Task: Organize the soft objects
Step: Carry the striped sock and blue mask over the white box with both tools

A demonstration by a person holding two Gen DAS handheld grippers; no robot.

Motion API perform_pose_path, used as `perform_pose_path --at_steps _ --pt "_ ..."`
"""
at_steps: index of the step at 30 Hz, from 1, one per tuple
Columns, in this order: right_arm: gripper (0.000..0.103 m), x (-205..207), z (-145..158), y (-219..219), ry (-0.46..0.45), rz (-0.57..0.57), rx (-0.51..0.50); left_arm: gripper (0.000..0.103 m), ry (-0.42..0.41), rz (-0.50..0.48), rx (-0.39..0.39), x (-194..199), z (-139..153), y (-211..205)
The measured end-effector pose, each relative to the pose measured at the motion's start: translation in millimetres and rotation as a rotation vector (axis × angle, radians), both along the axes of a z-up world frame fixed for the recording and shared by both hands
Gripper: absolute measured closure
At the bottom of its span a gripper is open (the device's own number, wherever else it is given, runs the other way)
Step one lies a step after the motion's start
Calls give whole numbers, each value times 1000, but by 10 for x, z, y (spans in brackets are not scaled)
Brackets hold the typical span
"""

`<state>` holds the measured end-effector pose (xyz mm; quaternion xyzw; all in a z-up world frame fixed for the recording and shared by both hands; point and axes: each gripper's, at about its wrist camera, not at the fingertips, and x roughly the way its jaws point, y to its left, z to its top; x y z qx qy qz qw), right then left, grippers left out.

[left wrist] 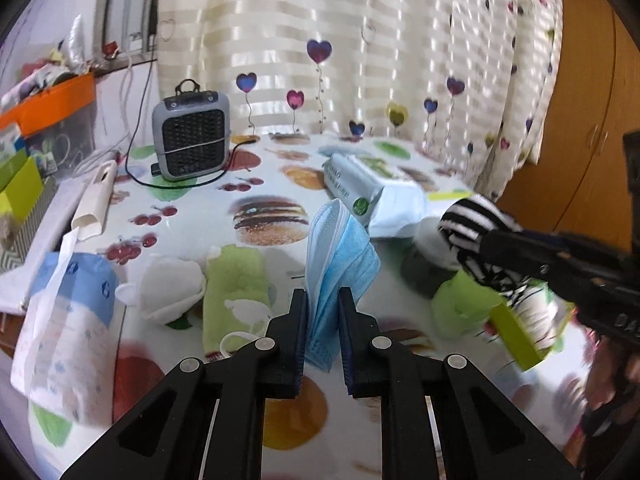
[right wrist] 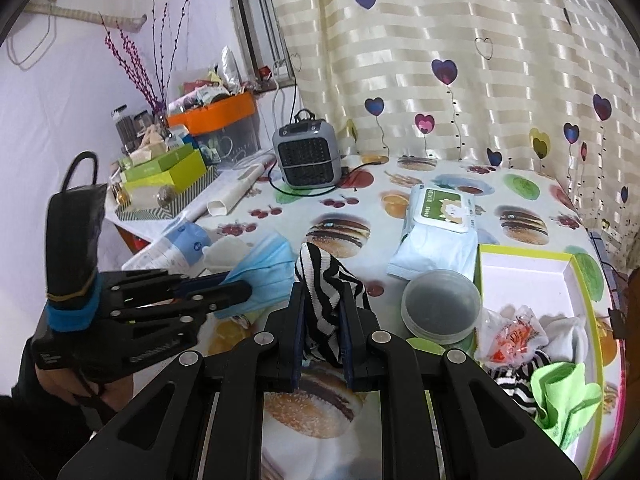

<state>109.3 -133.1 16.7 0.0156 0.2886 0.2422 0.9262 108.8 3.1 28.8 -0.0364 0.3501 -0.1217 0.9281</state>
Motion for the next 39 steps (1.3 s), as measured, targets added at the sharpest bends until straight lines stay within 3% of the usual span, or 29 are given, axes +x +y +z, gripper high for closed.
perform_pose_path --at_steps 9,39 --pt "87 -178 108 -131 -30 -23 25 89 -32 7 -64 -202 163 -93" --pt "87 -379 201 -666 -68 -119 50 89 -49 -63 -45 -278 350 -655"
